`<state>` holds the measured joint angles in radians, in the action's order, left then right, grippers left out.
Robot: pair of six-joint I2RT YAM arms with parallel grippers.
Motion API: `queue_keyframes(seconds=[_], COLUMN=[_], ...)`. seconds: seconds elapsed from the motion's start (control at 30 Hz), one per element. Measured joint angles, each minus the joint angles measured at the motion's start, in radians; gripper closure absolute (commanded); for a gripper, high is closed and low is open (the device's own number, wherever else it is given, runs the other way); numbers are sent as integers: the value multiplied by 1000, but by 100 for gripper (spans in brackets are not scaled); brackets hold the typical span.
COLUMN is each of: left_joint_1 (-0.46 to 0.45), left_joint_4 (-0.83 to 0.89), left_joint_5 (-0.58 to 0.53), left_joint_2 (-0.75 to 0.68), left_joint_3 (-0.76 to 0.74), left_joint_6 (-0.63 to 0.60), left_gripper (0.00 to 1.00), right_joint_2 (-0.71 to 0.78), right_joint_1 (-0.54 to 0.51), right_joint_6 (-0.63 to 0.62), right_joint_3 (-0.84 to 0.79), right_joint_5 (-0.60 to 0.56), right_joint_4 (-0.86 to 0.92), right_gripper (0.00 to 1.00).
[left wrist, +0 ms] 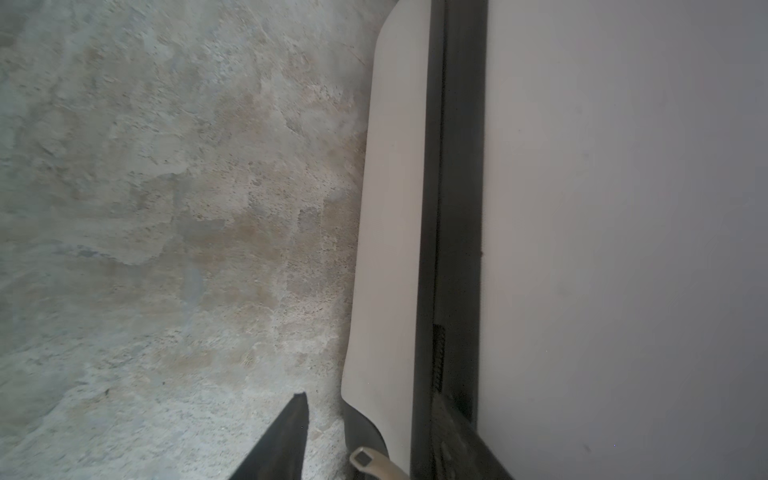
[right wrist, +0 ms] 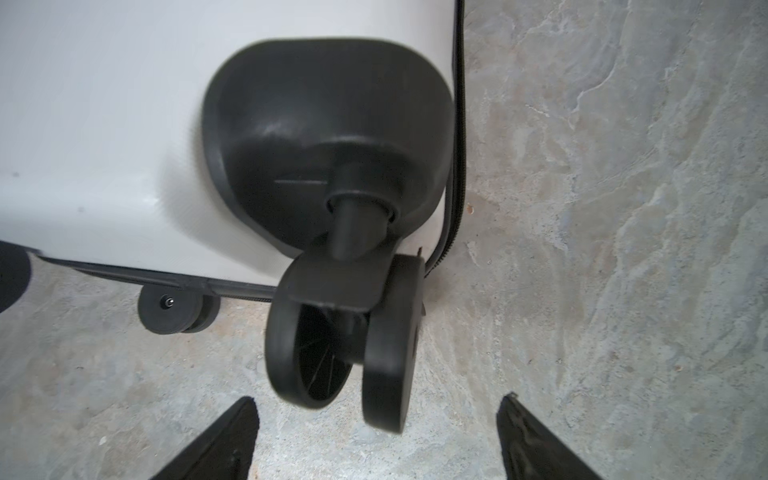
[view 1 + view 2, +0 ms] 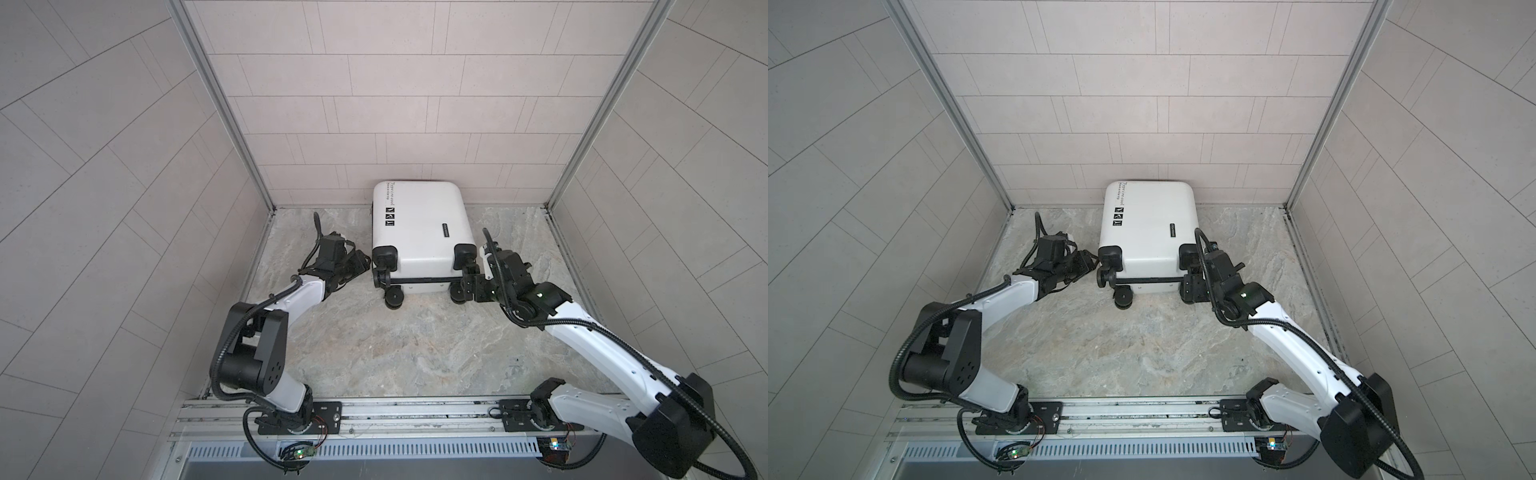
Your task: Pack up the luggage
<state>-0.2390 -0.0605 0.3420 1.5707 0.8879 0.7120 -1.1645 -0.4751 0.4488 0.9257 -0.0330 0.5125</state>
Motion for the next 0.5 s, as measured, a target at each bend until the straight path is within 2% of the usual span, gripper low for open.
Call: queue_keyframes(seconds=[0.13,0.27,0.5], left_joint_1=[-13,-24,-39], left_joint_4=[10,9,9], left_joint_5=[-29,-53,-80], left_joint_2=[15,19,19], left_joint_3=[11,11,11], left_joint_6=[-2,-1,3], left_gripper=[46,46,47], right_joint_2=[-102,-186,-250], right_joint_1=[0,0,12], right_joint_6=[-29,-50,-73], right_joint_3=[64,135,214], right_joint_5=[-34,-68,-97], right_joint_4=[34,53,68], right_gripper=[9,15,48])
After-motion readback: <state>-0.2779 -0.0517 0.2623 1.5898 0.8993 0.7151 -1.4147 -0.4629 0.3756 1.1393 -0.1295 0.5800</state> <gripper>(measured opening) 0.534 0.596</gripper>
